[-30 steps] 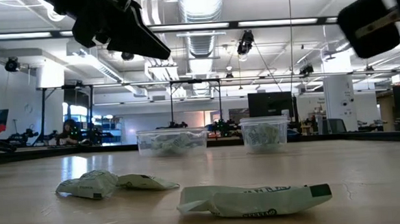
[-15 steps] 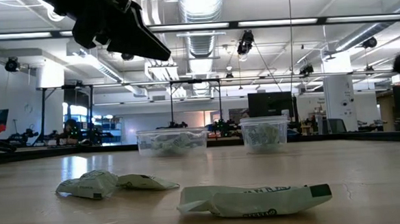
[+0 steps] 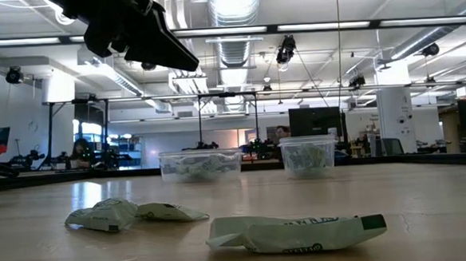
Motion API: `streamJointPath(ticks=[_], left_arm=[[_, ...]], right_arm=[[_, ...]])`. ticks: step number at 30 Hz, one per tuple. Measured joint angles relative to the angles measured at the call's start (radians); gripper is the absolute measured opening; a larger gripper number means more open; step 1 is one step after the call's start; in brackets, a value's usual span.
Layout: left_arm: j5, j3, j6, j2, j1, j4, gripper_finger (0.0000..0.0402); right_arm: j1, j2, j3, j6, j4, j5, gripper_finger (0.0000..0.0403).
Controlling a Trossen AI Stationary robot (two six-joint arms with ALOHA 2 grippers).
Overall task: Pick and place items into bin
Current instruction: Put the green stevia packet into the right transparent bin
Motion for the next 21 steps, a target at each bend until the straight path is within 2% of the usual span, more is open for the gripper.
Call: streamJointPath(ticks=[12, 21], left_arm=[[0.000, -0.001, -0.002, 0.000, 0.000, 0.000, 0.0105], [0.000, -0.001, -0.002, 0.000, 0.000, 0.000, 0.0105]], right_arm=[[0.034, 0.159, 0.001, 0.008, 0.028, 0.018, 0.0077], [0.034, 0.156, 0.011, -0.009, 0.026, 0.010, 0.0099]])
